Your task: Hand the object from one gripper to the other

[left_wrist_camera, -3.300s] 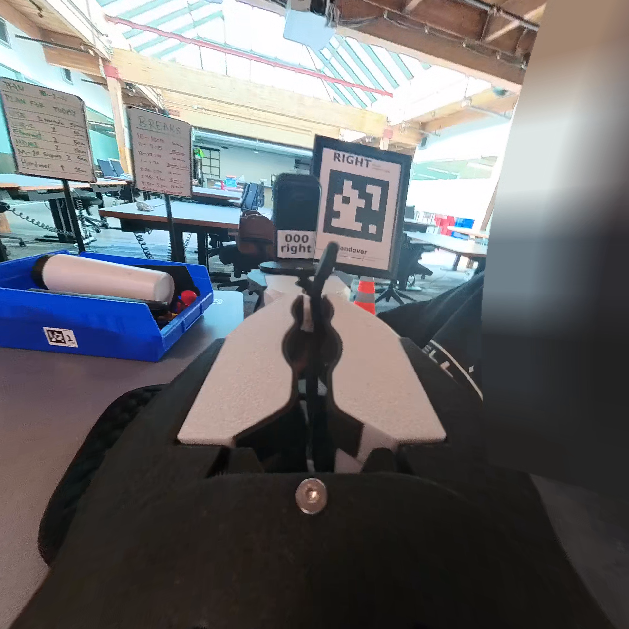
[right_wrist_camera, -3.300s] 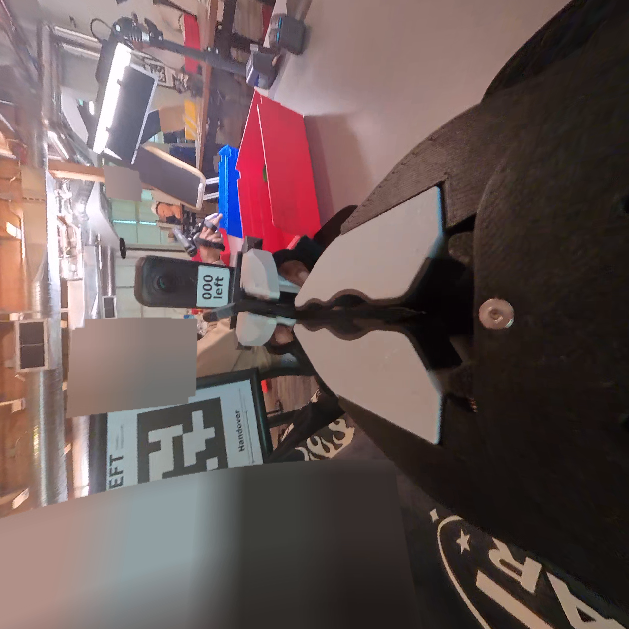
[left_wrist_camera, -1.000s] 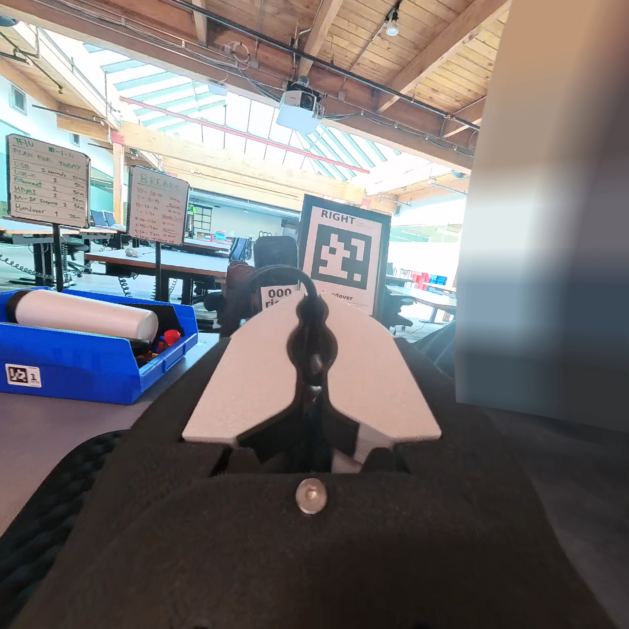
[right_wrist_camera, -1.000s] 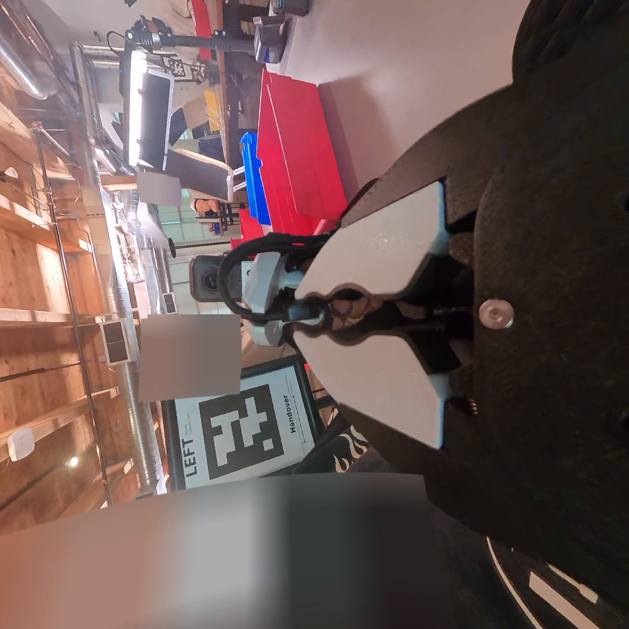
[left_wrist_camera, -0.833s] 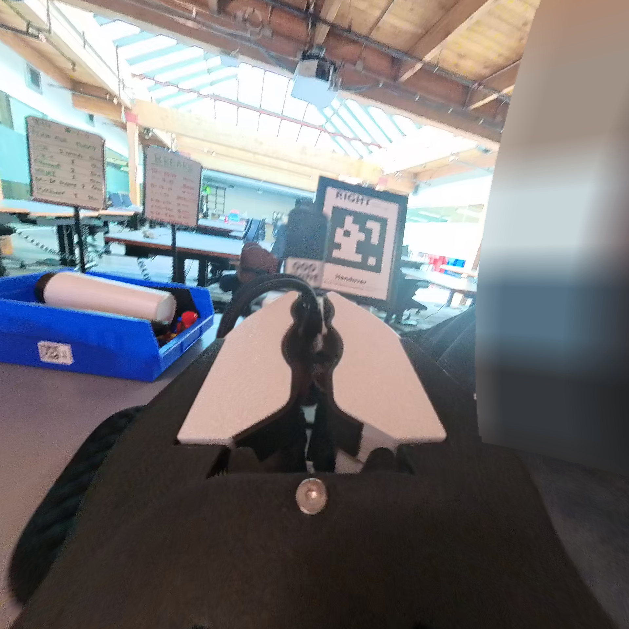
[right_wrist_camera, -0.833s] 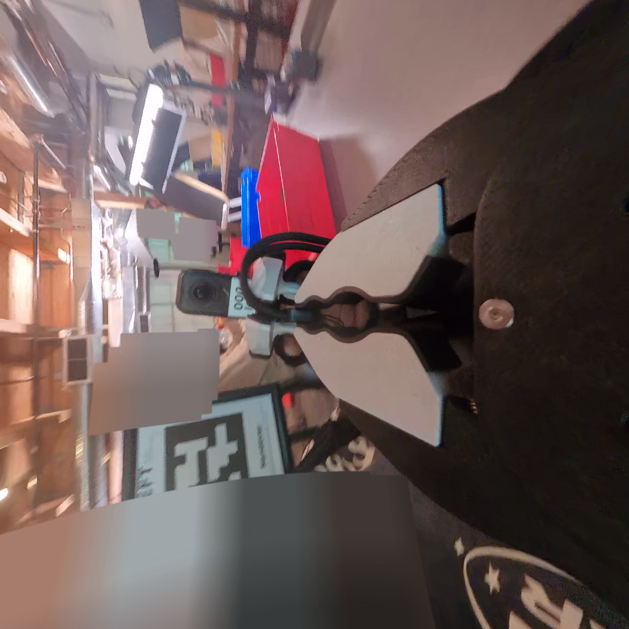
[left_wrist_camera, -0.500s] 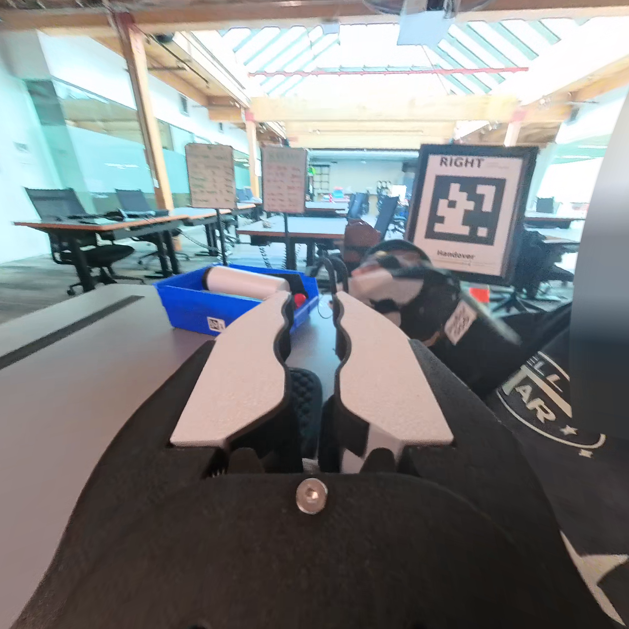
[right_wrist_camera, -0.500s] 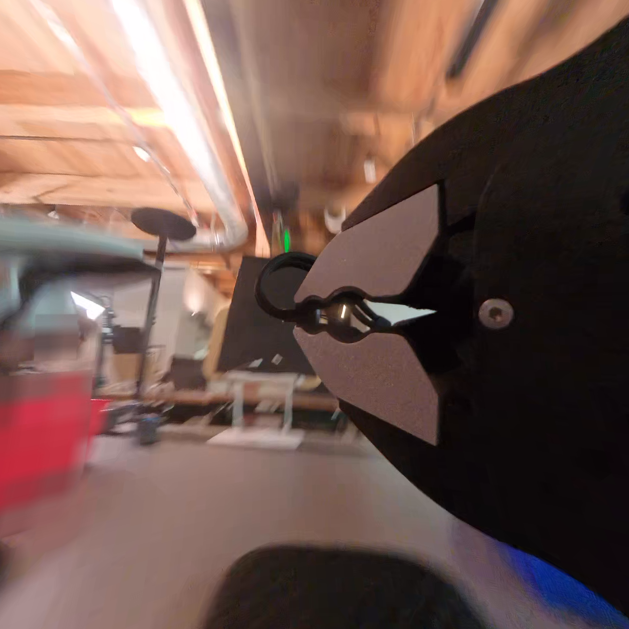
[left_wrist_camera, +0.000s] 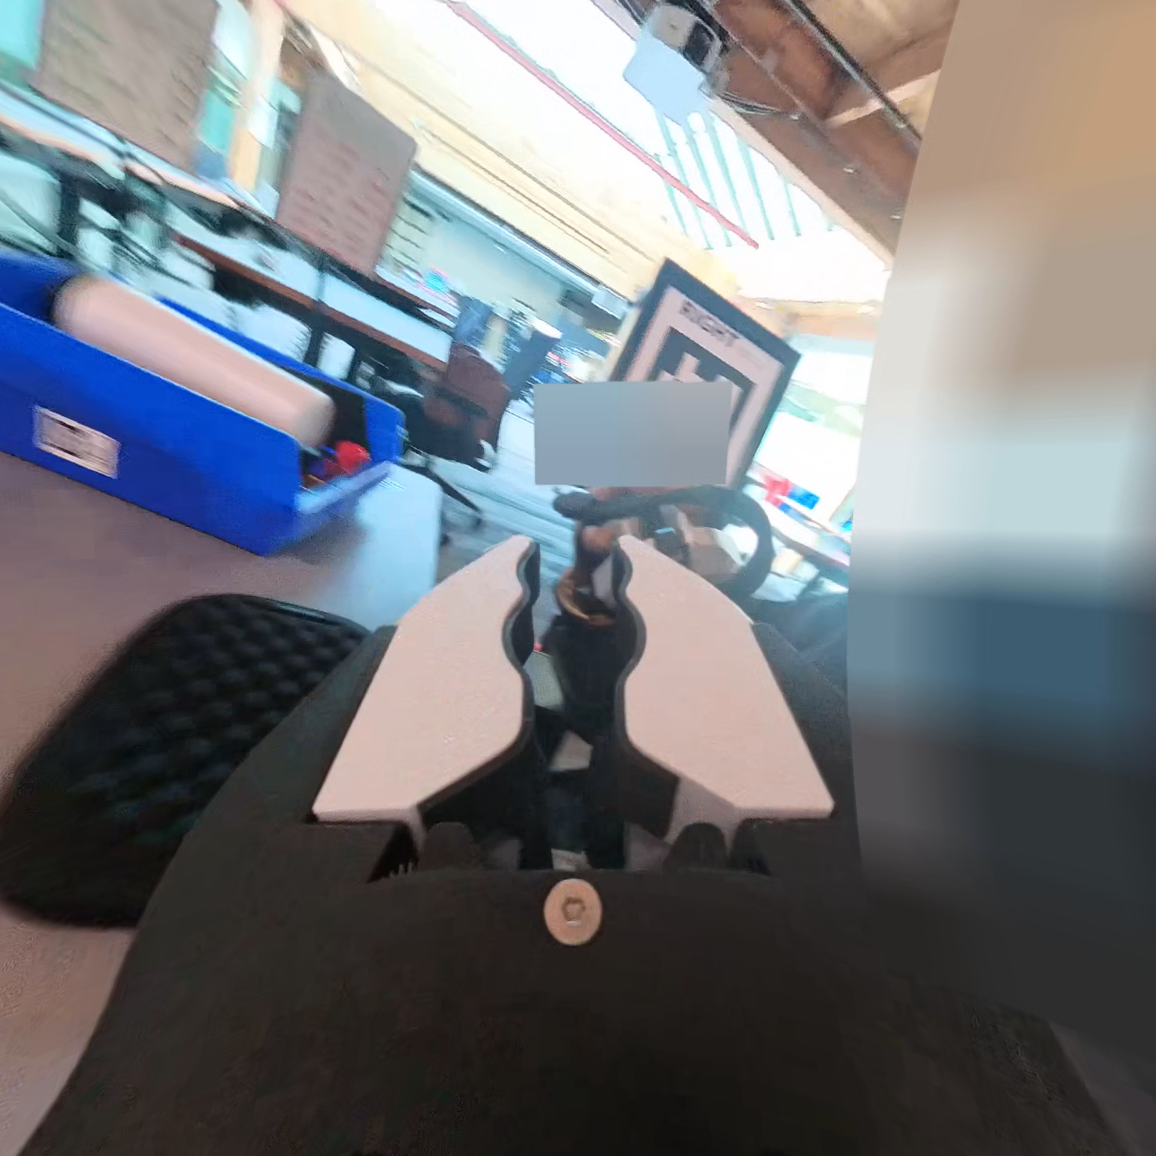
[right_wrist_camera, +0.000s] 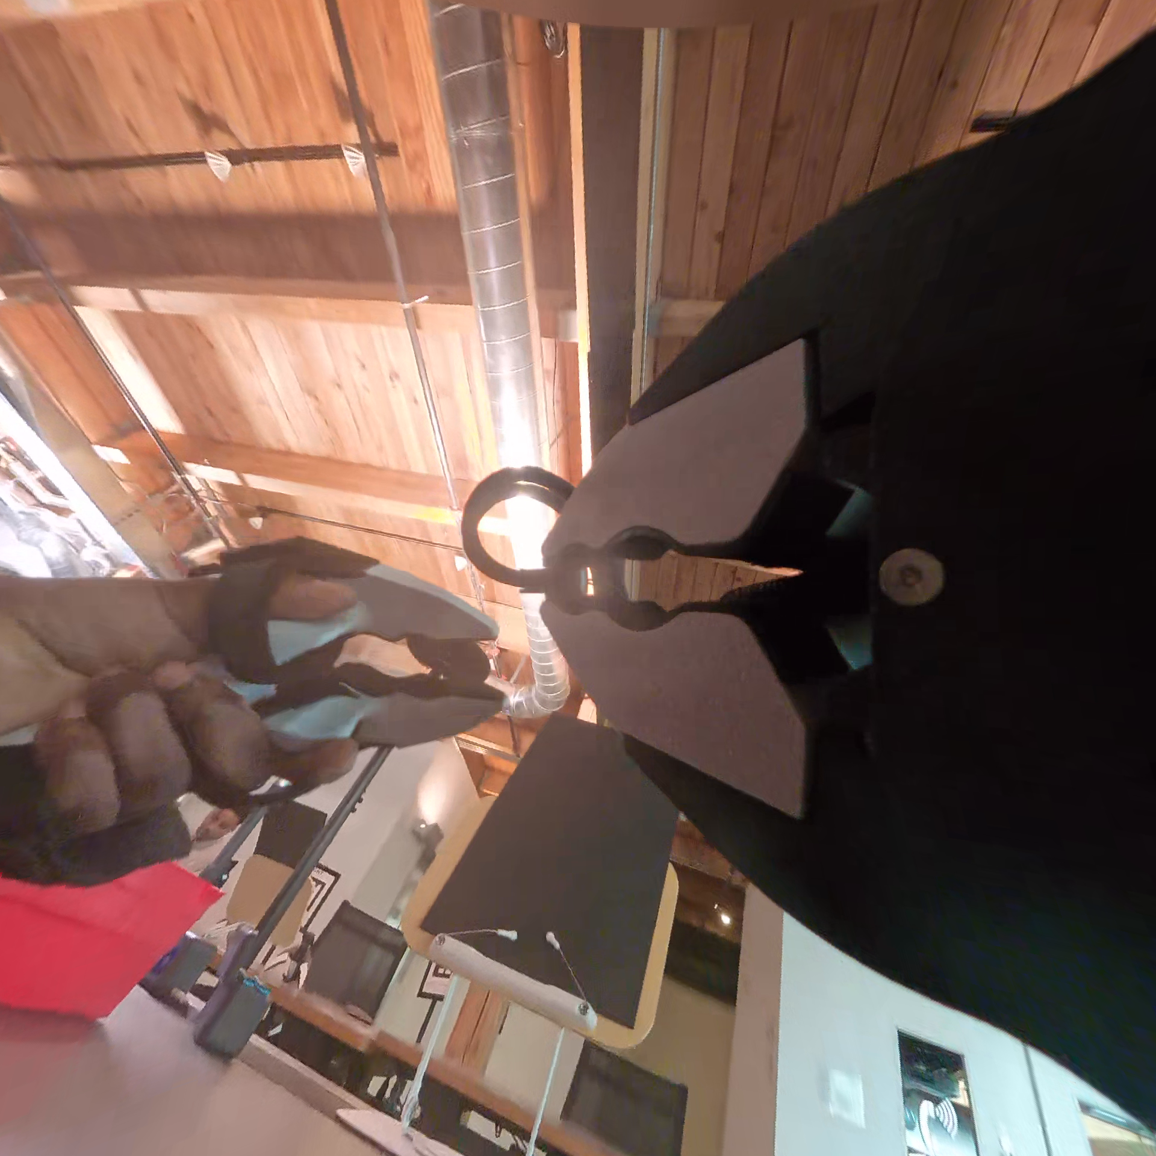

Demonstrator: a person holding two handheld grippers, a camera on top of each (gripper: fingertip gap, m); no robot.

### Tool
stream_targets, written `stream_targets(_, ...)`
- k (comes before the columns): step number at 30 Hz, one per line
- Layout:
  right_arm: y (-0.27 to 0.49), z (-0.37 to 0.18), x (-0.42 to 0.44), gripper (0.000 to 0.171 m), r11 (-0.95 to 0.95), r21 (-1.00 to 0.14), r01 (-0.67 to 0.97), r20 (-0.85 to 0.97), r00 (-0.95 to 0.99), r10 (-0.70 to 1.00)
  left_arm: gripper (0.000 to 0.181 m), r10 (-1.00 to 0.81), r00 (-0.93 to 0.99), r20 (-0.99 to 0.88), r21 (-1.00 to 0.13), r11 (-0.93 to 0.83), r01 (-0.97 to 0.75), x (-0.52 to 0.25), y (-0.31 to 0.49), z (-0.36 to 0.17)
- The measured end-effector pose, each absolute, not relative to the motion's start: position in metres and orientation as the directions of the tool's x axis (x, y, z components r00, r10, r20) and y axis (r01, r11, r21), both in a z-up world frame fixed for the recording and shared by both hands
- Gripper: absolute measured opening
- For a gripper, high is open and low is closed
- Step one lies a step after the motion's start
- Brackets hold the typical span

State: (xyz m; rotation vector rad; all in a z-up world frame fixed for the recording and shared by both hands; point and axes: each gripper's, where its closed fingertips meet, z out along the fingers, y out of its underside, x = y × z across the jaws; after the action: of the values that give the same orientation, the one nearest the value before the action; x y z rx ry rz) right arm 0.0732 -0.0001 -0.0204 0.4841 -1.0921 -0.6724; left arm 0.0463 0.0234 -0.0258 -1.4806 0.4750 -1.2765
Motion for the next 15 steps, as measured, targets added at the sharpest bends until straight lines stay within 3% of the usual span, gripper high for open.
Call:
stream_targets(1, 0.001, -0.022, 0.072, 0.008, 0.706, 0.659, 0.258, 0.645, 0.289, -0.707, 0.022, -0.830, 0.297, 0.473, -0.869, -0.384, 0.311, 0.056, 0.020, -0.029)
stream_targets(8, 0.005, -0.028, 0.070, 0.008, 0.710, 0.659, 0.247, 0.658, 0.266, -0.704, 0.026, -0.877, 0.325, 0.354, -0.933, -0.308, 0.185, 0.077, 0.004, -0.029)
stream_targets(13, 0.004, -0.025, 0.070, 0.007, 0.704, 0.661, 0.261, 0.646, 0.279, -0.710, 0.026, -0.901, 0.339, 0.271, -0.945, -0.316, -0.085, 0.090, -0.010, -0.061)
stream_targets(15, 0.004, -0.024, 0.070, 0.007, 0.705, 0.659, 0.263, 0.645, 0.286, -0.709, 0.027, -0.901, 0.362, 0.240, -0.949, -0.295, -0.106, 0.092, -0.007, -0.064)
